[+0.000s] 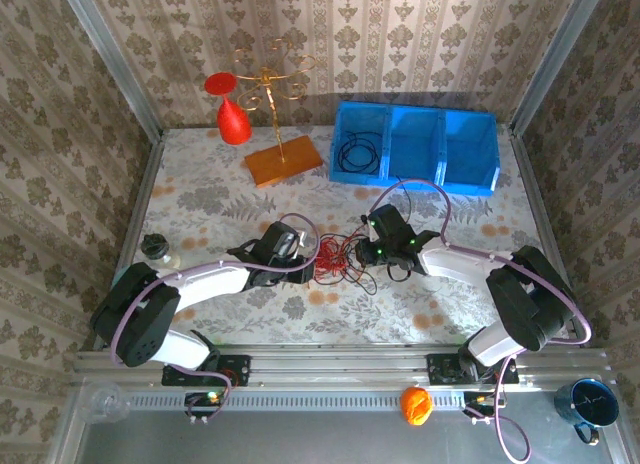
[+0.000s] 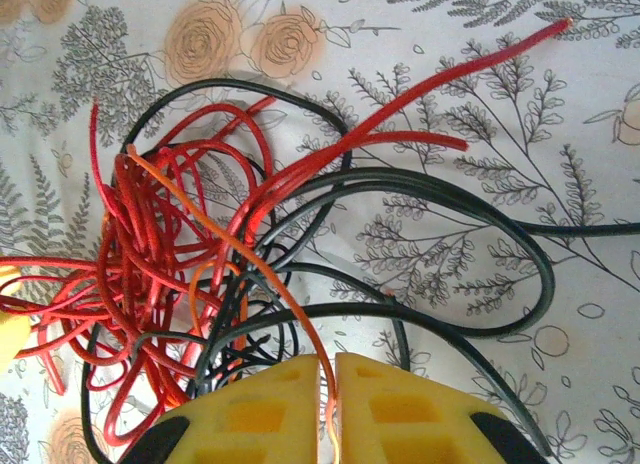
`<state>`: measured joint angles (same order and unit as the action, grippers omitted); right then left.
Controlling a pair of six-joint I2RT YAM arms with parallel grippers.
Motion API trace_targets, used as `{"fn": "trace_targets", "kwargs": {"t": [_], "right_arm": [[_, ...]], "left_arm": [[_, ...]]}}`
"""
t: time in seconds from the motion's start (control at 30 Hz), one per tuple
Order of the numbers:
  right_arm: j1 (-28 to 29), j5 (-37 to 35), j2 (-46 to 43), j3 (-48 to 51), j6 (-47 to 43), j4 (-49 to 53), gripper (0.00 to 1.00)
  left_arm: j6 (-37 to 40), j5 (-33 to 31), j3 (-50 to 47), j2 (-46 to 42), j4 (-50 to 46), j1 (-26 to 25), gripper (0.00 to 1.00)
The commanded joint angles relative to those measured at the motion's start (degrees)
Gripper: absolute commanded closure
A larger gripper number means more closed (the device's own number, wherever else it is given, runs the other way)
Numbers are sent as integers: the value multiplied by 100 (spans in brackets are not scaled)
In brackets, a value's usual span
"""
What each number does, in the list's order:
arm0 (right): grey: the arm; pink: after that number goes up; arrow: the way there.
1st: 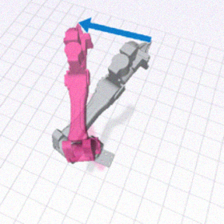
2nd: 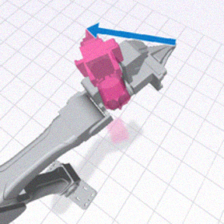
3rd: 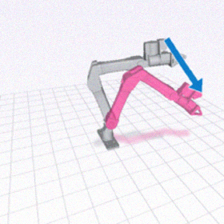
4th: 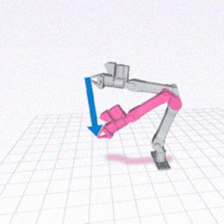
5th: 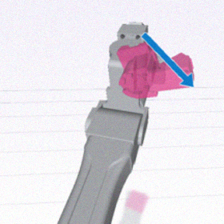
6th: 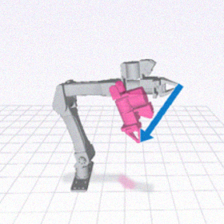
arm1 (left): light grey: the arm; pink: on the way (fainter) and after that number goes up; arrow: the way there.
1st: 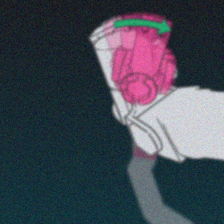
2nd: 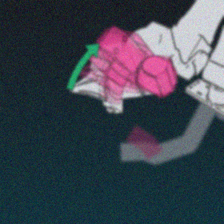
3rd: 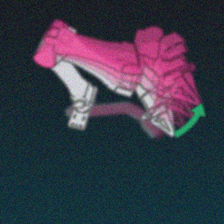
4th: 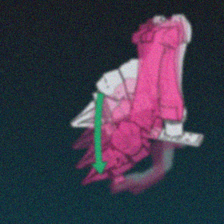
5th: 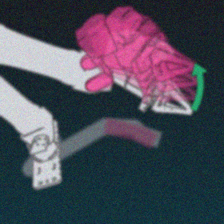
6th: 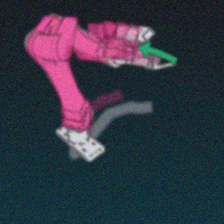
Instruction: Untangle the cables
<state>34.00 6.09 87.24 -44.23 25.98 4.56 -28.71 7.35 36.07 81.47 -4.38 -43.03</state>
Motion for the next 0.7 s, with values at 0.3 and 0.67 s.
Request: {"fn": "trace_targets", "kwargs": {"t": [0.3, 0.67], "right_arm": [[19, -340, -702, 123, 57, 119, 100], [89, -1045, -2738, 76, 1, 838, 100]], "left_arm": [[-16, -66, 119, -726, -390, 23, 94], [23, -558, 49, -1919, -907, 35, 100]]}}
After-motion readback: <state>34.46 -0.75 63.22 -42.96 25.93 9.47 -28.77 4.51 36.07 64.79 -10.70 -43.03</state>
